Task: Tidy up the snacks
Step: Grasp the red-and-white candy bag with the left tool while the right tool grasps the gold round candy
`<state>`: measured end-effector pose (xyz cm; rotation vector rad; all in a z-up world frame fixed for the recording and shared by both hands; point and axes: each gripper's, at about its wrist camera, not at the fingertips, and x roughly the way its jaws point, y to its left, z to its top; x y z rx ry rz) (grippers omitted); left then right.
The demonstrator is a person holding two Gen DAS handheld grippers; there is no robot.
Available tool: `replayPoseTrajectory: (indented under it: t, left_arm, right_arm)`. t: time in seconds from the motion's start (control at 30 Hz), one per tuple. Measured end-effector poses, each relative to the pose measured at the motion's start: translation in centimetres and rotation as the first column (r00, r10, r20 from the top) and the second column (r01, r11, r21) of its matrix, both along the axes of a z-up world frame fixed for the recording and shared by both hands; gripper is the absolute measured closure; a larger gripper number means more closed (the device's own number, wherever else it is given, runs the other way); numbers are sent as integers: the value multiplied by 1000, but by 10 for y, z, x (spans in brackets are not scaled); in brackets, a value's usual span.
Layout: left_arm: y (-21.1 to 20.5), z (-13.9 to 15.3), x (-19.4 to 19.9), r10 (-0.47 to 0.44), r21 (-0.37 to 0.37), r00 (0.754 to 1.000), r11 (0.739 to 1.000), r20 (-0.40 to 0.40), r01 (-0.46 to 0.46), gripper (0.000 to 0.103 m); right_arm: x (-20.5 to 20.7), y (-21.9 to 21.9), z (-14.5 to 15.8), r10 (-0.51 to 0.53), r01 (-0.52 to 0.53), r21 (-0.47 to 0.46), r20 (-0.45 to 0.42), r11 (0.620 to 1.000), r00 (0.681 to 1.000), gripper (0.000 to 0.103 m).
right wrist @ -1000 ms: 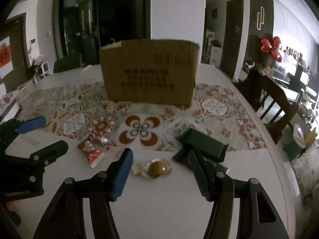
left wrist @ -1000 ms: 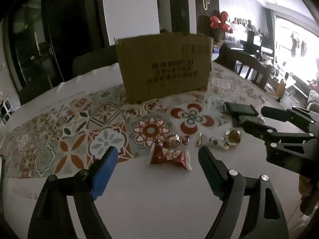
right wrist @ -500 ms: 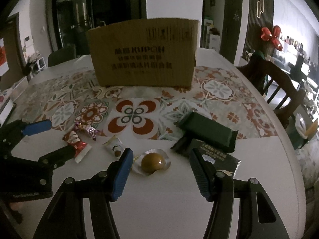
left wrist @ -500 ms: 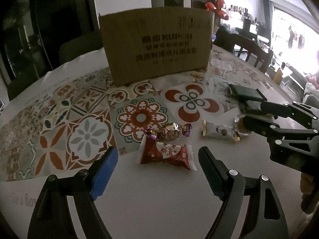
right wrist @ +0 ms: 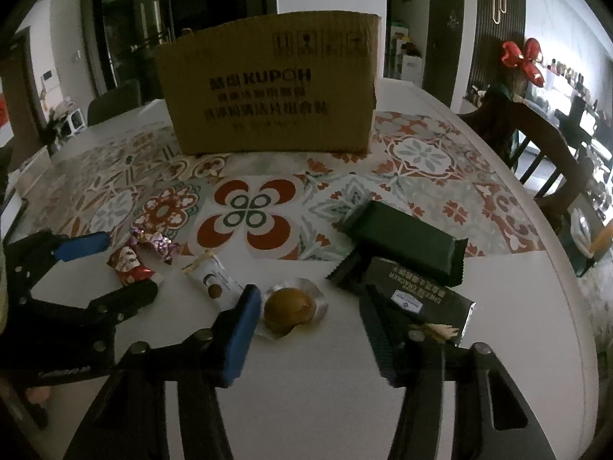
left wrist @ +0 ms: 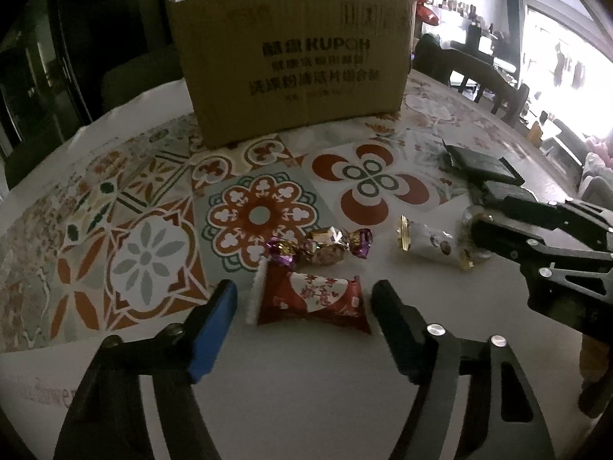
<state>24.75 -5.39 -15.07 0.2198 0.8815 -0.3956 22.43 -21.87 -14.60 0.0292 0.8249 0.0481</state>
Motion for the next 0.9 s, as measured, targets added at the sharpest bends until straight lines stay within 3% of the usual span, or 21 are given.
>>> replayPoseTrajectory:
  t: [0.17,0.3,0.57,0.9]
  left_arm:
    - [-1,0,-3,4,-13,1000,1000,0,-4,43]
    - [-2,5,-6,2,-22,1000,1000,12,-1,51]
    - [-1,12,-14,15,-47,1000,999,8,-15,52]
    - [-2,50,-30,47,-78,995,996,91,-40,52]
  right_arm:
    - [1,-3,-3,11,-11,48,-6,999,1000,67]
    - [1,-3,-3,12,-12,52,-4,999,1000,67]
    - [-7,-1,2,21,-22,48,19,999,1000,67]
    - [-23,-1,33,43,-51,69,108,996,993,67]
